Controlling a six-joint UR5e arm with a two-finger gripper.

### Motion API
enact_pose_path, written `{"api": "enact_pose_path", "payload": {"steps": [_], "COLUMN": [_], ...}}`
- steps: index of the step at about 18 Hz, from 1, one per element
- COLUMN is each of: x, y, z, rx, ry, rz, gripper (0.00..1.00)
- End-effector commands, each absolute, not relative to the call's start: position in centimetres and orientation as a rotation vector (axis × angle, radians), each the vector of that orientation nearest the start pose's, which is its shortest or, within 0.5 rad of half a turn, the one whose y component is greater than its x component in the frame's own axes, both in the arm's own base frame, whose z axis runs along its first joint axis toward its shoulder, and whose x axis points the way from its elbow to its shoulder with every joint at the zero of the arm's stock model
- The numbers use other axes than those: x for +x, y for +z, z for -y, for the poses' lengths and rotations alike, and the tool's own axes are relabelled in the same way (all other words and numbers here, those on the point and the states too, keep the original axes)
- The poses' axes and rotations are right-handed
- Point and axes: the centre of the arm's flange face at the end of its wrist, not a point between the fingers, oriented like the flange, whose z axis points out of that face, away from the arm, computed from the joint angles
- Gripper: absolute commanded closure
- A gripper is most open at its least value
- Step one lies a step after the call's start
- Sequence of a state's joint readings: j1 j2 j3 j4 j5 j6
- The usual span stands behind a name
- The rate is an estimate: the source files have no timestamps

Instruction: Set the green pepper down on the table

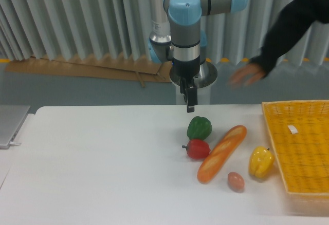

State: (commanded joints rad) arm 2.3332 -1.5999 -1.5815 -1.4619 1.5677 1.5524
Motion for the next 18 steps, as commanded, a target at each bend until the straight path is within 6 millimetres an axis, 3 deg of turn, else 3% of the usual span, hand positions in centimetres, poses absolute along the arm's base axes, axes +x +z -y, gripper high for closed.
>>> {"api": "enact_pose_path", "payload": {"steps": [18], "x": [-25.77], "y": [47.34], "z": [-46.47], "rx": [-2.869], "ry": [0.085], "rz": [-1.204], "gripper": [0.0]}}
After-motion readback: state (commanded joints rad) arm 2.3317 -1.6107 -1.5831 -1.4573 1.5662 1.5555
